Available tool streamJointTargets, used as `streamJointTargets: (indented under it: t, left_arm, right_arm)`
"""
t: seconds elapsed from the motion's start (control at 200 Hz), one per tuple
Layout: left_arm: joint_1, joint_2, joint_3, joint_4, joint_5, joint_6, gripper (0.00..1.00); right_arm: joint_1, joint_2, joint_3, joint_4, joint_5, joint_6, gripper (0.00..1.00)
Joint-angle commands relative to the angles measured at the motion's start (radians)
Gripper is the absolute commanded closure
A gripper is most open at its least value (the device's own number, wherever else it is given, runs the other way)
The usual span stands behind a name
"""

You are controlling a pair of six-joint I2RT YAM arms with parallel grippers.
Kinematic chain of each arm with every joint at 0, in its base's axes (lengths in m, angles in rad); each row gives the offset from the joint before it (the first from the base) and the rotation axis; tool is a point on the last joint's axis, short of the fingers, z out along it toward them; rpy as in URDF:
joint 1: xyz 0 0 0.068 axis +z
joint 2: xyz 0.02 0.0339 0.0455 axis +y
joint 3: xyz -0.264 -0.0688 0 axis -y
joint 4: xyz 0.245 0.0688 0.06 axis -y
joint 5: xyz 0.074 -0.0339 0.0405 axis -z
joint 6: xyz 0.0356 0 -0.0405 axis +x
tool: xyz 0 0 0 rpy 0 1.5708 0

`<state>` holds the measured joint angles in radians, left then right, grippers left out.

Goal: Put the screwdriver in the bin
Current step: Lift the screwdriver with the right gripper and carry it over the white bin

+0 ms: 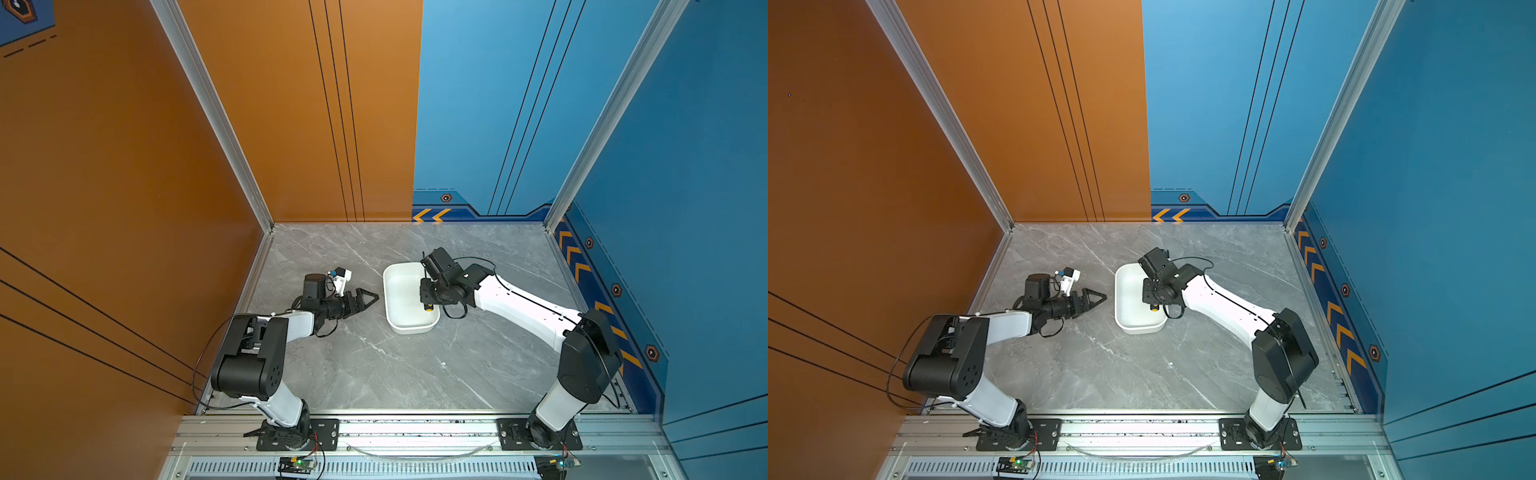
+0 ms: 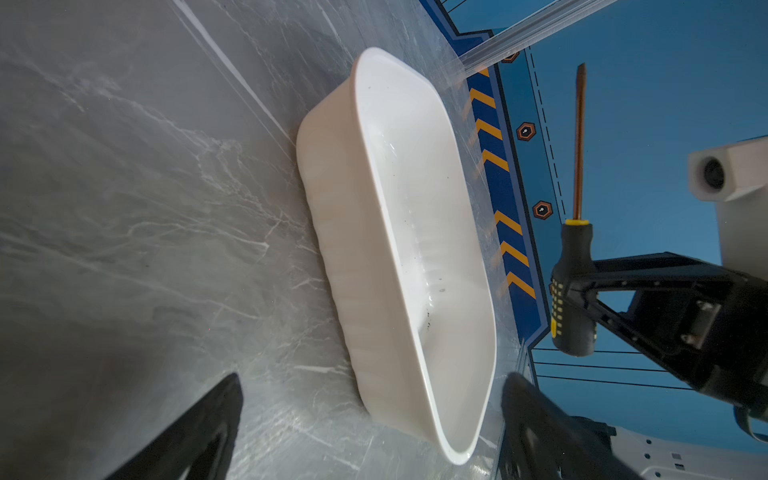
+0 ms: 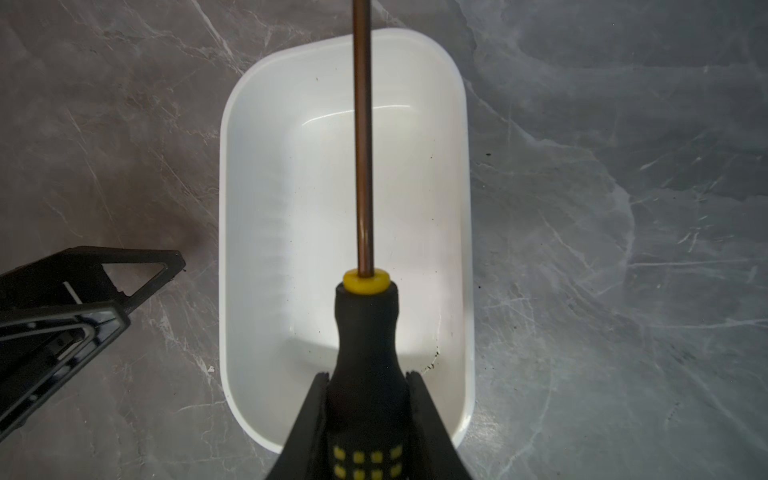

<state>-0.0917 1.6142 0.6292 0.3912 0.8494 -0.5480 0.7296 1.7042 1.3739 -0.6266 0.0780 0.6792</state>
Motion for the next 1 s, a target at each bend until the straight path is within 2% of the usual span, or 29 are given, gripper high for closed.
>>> streamJointTargets:
  t: [0.0,0.24,0.991]
  left_arm:
    - [0.004,-0.004,0.0,-0.013,0.003,-0.007,0.02]
    - [0.004,0.001,-0.001,-0.013,0.002,-0.006,0.02]
    - [0.008,0.01,-0.006,-0.012,0.002,0.002,0.02]
  right_arm:
    - [0.032,0.033,0.041,0.016,0.067,0.049,1.0]
    - [0.068,0.111,0.072,0.018,0.072,0.051,1.0]
    - [0.067,0.257,0.108,0.018,0.036,0.059,1.0]
